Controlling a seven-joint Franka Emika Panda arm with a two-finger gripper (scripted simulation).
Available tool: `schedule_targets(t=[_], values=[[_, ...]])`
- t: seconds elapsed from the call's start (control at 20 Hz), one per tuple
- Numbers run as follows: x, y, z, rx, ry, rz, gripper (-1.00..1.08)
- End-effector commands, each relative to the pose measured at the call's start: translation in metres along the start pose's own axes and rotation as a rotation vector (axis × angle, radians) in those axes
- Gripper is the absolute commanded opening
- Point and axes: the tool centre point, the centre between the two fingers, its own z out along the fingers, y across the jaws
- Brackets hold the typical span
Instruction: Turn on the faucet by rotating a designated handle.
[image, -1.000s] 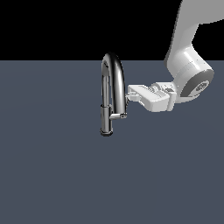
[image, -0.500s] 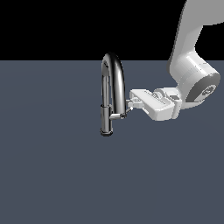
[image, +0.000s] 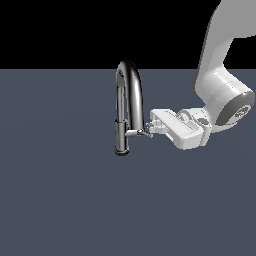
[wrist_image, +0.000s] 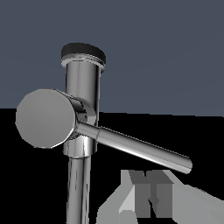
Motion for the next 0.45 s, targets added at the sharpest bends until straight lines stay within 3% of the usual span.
schedule_targets(t=[0.0,0.4], values=[[0.021,0.007,0.003,-0.001,-0.006,0.015,-1.0],[0.062,0.018,0.007,-0.007,-0.015,0.027,-1.0]])
